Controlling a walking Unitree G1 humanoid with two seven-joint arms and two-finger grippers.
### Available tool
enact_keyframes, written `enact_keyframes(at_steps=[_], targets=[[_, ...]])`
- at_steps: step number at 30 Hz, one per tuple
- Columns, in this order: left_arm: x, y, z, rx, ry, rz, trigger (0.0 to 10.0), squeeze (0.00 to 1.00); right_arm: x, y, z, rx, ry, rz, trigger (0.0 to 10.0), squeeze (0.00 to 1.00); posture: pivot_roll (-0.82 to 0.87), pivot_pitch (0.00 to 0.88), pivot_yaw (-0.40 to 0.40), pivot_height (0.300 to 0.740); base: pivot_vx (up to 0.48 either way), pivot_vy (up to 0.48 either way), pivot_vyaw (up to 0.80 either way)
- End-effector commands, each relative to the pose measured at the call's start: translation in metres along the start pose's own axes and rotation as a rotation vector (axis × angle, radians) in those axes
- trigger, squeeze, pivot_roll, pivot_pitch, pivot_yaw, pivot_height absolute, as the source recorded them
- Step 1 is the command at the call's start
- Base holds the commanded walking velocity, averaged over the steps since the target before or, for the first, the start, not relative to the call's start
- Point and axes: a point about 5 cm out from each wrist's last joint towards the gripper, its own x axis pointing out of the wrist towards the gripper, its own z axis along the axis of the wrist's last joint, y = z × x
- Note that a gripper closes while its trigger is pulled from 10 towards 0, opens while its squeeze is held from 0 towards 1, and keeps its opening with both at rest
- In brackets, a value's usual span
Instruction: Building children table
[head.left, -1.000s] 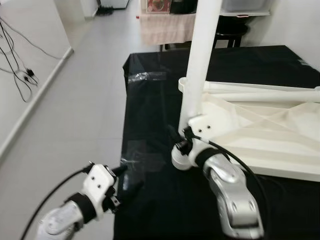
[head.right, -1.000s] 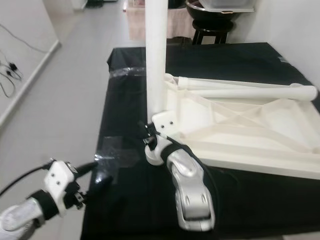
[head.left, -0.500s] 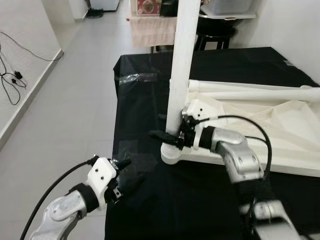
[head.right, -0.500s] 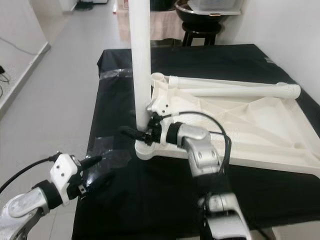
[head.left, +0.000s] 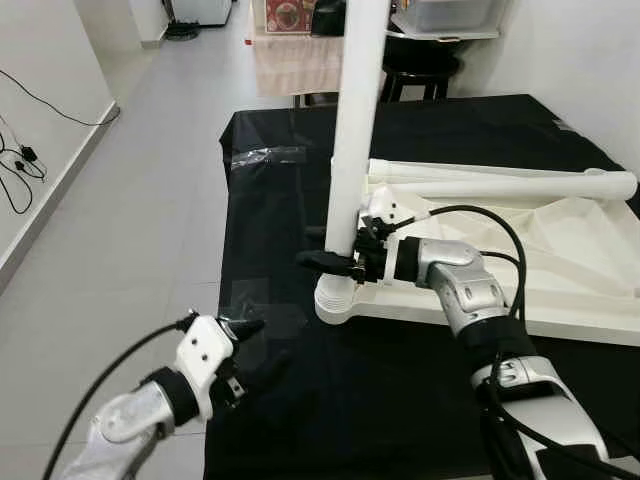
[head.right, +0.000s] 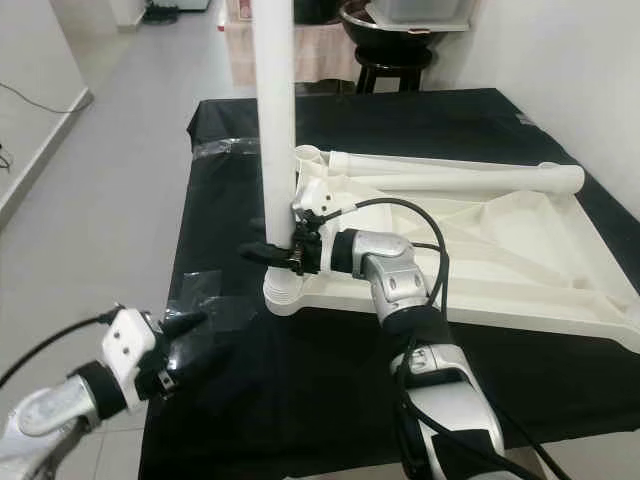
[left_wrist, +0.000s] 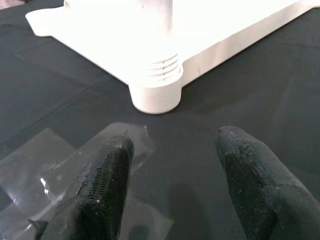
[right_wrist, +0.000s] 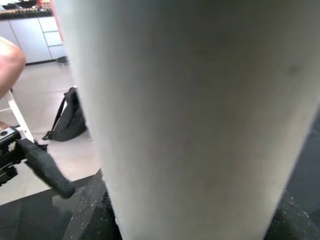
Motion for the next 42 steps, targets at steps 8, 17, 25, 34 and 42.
enact_keyframes(at_steps=[8, 17, 25, 34, 42], targets=[[0.004, 0.002, 0.004, 0.033, 0.006, -0.025, 10.0, 0.0, -0.031, 0.038, -0.034, 0.042, 0.182, -0.93, 0.0, 0.0, 0.01, 0.121, 0.026, 0.74, 0.0, 0.0, 0.0], [0.022, 0.005, 0.009, 0.05, -0.015, -0.075, 10.0, 0.0, -0.018, 0.042, -0.037, 0.01, 0.209, -0.77, 6.4, 0.0, -0.01, 0.111, 0.023, 0.74, 0.0, 0.0, 0.0], [0.021, 0.004, 0.009, 0.032, -0.003, -0.084, 10.0, 0.0, 0.0, 0.038, -0.004, 0.027, 0.052, -0.427, 10.0, 1.0, 0.01, 0.119, 0.003, 0.74, 0.0, 0.0, 0.0], [0.022, 0.002, 0.01, 0.036, -0.016, -0.092, 10.0, 0.0, -0.003, 0.02, 0.007, -0.017, 0.066, 0.126, 10.0, 0.0, 0.05, 0.113, -0.006, 0.74, 0.0, 0.0, 0.0], [0.022, -0.005, 0.01, 0.026, -0.014, -0.116, 10.0, 0.0, 0.01, 0.008, 0.003, 0.054, 0.101, 0.266, 0.0, 0.0, 0.07, 0.115, -0.017, 0.74, 0.0, 0.0, 0.0]])
